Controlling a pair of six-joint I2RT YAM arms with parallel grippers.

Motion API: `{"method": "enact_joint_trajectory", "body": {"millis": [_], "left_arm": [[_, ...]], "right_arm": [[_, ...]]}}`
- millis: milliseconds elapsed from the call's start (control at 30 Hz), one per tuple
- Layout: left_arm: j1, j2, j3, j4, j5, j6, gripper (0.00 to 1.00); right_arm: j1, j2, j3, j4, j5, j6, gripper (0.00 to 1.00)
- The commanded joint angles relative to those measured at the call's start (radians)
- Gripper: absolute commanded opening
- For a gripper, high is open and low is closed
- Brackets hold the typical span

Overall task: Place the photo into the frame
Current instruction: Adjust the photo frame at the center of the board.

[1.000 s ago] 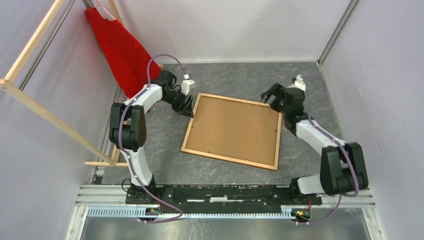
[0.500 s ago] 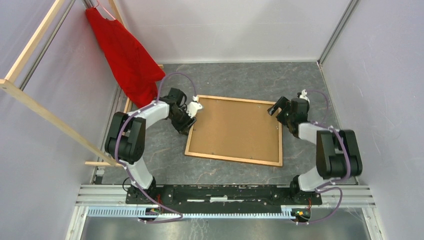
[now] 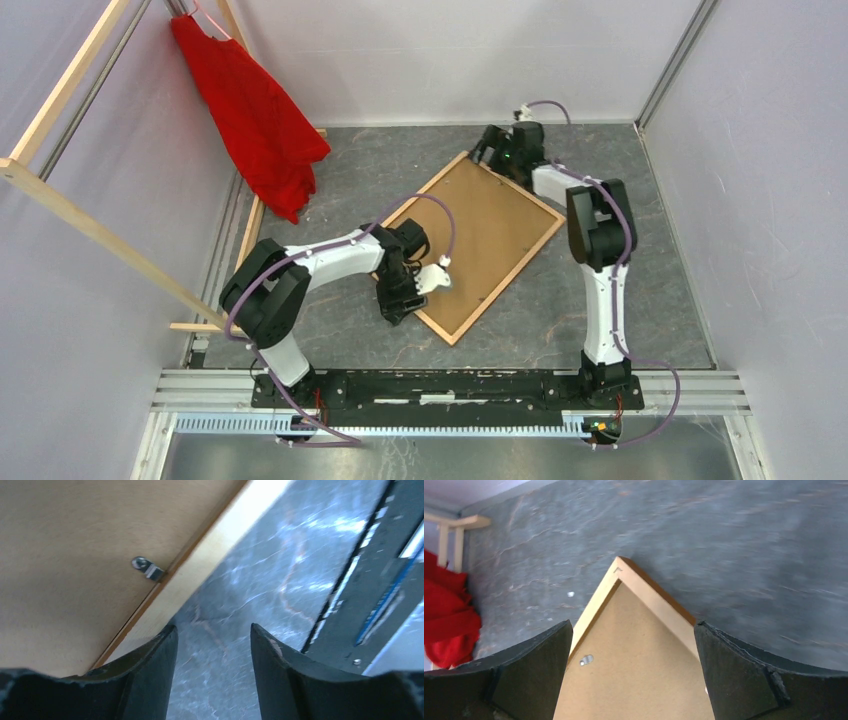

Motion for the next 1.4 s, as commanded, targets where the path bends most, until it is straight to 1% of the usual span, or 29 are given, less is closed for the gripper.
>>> {"method": "enact_joint_trajectory", "body": {"millis": [0,67,100,133,167,200,300,367,467,533,567,633,667,700,733,800,867,967,1067,1200,1267,1367], "left_arm": [[-0.036,0.067,0.052,0.079,0.140,0.022,0.65],[-0.034,0.061,0.082,0.041,0.141,0.023,0.68],[-0.026,0.048,0.096,0.016,0.141,0.032,0.70],[-0.016,0.030,0.107,-0.014,0.147,0.042,0.74],[-0.006,0.010,0.121,-0.039,0.150,0.044,0.80],[0.007,-0.009,0.136,-0.072,0.151,0.049,0.82],[0.064,-0.088,0.174,-0.174,0.175,0.113,0.83],[0.112,-0.134,0.190,-0.199,0.177,0.142,0.83],[0.217,-0.154,0.227,-0.212,0.154,0.172,0.83],[0.303,-0.136,0.251,-0.169,0.112,0.159,0.81],[0.370,-0.120,0.254,-0.113,0.076,0.129,0.79],[0.459,-0.060,0.283,-0.017,0.029,0.072,0.73],[0.521,0.007,0.313,0.013,0.011,0.046,0.68],[0.558,0.060,0.345,0.027,-0.014,0.017,0.64],[0.592,0.104,0.373,0.037,-0.031,-0.010,0.59],[0.640,0.164,0.392,0.069,-0.026,-0.047,0.54],[0.647,0.179,0.354,0.121,-0.032,-0.052,0.53],[0.641,0.185,0.302,0.153,0.024,-0.060,0.53],[0.608,0.189,0.253,0.155,0.052,-0.060,0.53],[0.554,0.171,0.187,0.156,0.091,-0.047,0.55],[0.523,0.150,0.152,0.155,0.112,-0.030,0.58],[0.468,0.122,0.105,0.155,0.133,-0.013,0.59]], "right_arm": [[0.041,0.047,0.210,-0.192,-0.108,-0.035,0.98],[0.022,-0.003,0.193,-0.194,-0.077,-0.056,0.98],[0.008,-0.054,0.140,-0.166,-0.057,-0.059,0.98],[-0.006,-0.113,0.083,-0.132,-0.037,-0.061,0.98],[-0.026,-0.162,0.009,-0.091,-0.025,-0.062,0.98],[-0.038,-0.219,-0.045,-0.069,-0.005,-0.066,0.98],[-0.079,-0.350,-0.194,-0.086,0.030,-0.087,0.98],[-0.091,-0.441,-0.301,-0.086,0.045,-0.099,0.98],[-0.097,-0.584,-0.474,-0.073,0.071,-0.115,0.98],[-0.100,-0.669,-0.593,-0.064,0.082,-0.117,0.98],[-0.101,-0.715,-0.667,-0.048,0.080,-0.116,0.98],[-0.103,-0.809,-0.800,-0.007,0.083,-0.100,0.98],[-0.103,-0.848,-0.867,0.012,0.082,-0.087,0.98],[-0.105,-0.892,-0.930,0.020,0.079,-0.074,0.98],[-0.106,-0.931,-0.990,0.038,0.073,-0.061,0.98],[-0.106,-0.991,-1.095,0.069,0.058,-0.031,0.98],[-0.106,-1.023,-1.170,0.112,0.026,0.000,0.98],[-0.105,-1.018,-1.212,0.140,-0.014,0.018,0.98],[-0.105,-0.984,-1.220,0.186,-0.039,0.028,0.98],[-0.107,-0.880,-1.147,0.210,-0.087,0.022,0.98],[-0.108,-0.824,-1.096,0.201,-0.091,0.011,0.98],[-0.118,-0.735,-1.009,0.167,-0.110,-0.007,0.97]]}}
